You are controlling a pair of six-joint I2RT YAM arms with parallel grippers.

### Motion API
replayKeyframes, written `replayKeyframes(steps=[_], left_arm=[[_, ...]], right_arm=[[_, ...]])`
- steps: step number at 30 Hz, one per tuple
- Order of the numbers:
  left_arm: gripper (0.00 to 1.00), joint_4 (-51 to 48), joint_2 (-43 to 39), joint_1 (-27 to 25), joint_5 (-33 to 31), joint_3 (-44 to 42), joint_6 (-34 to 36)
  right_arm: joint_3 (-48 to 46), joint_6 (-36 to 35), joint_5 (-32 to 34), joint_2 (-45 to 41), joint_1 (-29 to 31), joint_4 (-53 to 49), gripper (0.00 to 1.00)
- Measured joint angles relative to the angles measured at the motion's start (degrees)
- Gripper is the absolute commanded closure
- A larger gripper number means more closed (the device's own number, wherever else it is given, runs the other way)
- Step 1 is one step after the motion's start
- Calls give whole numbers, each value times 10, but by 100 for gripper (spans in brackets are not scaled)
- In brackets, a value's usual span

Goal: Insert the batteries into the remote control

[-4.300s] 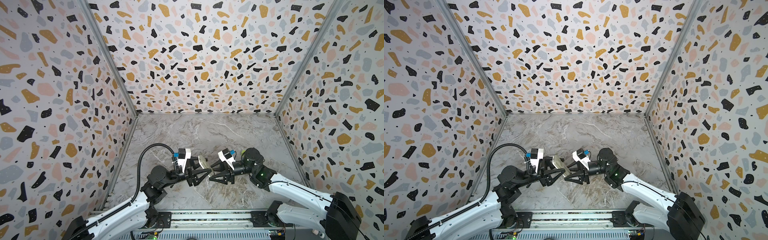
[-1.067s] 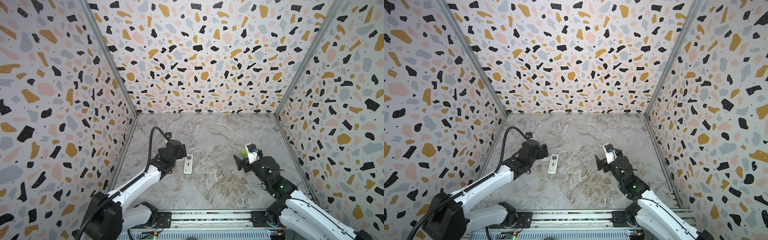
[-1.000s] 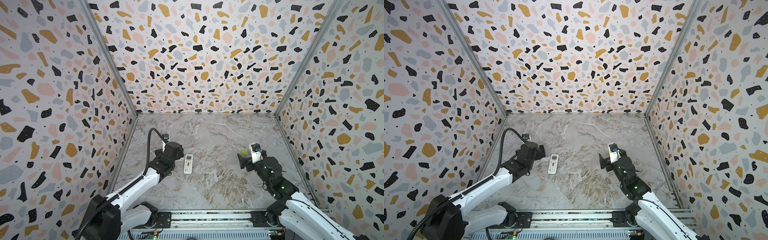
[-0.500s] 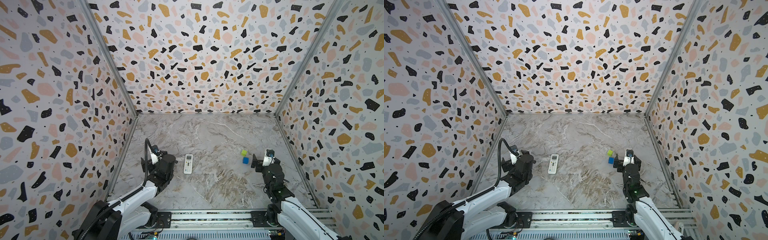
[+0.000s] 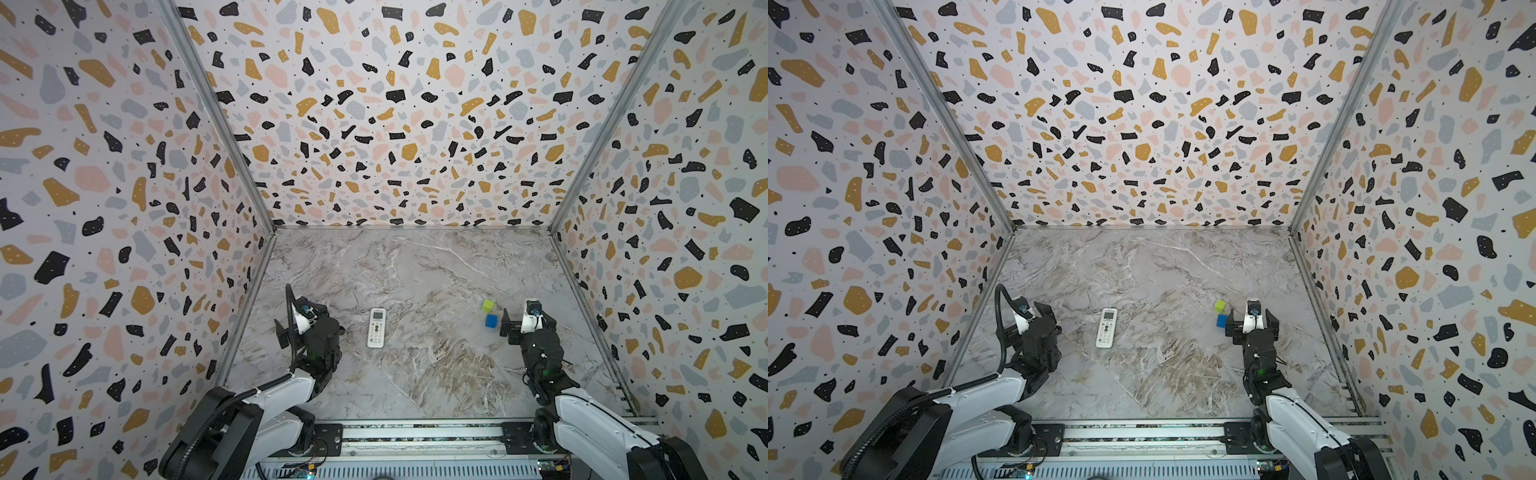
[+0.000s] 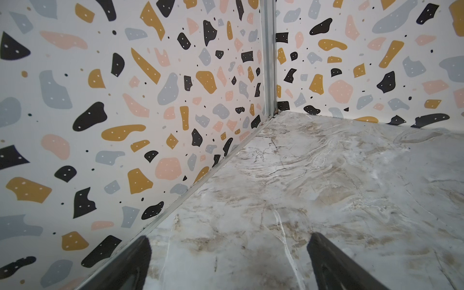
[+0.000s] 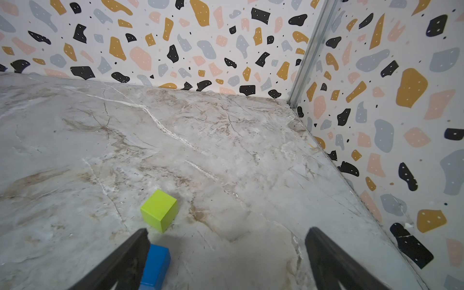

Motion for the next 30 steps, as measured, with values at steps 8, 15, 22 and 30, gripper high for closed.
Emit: replayKeyframes(steps=[8, 15, 22, 30], left_arm=[[1, 110, 1, 16, 57, -47, 36], [1, 165, 16, 23, 83, -48, 59], [0, 205, 67, 43, 95, -48, 64], [1, 218, 100, 74, 124, -43, 60]], right_arm=[[0, -10, -9, 59, -10, 65, 1], [0, -15, -35, 99, -24, 113, 1], [22, -15, -60, 162, -35, 144, 1], [45, -26, -71, 214, -38, 180, 1]])
